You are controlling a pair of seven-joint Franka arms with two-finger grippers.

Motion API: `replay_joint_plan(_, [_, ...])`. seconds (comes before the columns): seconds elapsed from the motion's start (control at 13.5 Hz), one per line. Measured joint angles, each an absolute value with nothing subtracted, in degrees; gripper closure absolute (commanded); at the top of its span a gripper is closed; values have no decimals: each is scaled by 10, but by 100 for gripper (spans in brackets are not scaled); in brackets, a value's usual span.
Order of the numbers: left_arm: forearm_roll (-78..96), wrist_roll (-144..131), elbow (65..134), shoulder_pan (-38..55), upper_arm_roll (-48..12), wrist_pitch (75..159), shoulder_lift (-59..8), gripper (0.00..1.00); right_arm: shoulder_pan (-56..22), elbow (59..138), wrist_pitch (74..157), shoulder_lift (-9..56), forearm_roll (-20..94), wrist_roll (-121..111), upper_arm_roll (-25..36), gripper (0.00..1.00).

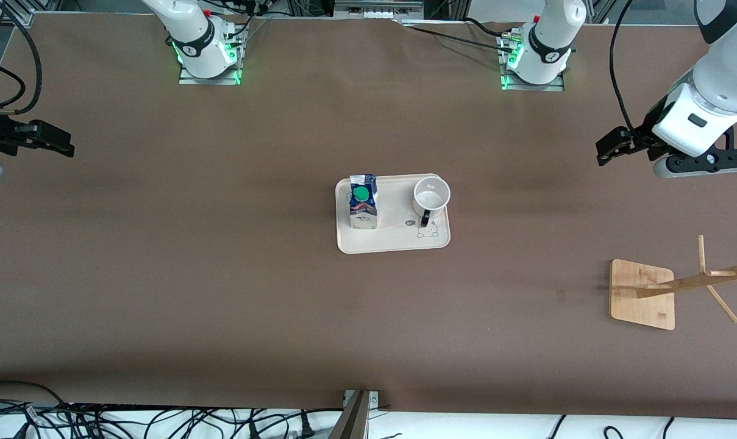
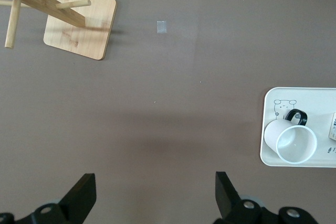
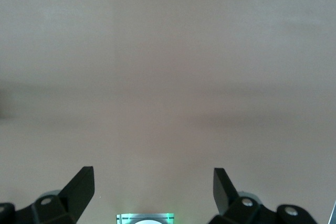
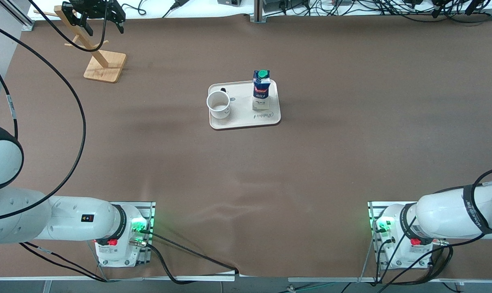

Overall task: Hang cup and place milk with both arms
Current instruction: 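Move the right gripper toward the milk carton on the white tray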

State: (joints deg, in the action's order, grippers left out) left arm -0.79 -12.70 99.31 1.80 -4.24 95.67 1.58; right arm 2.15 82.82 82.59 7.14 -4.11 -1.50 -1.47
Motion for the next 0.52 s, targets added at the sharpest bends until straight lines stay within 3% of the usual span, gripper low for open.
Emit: replay_joint_plan(0.52, [-8, -127, 994, 18, -43, 957, 16, 0, 21, 829, 823, 82, 26, -15, -16, 0])
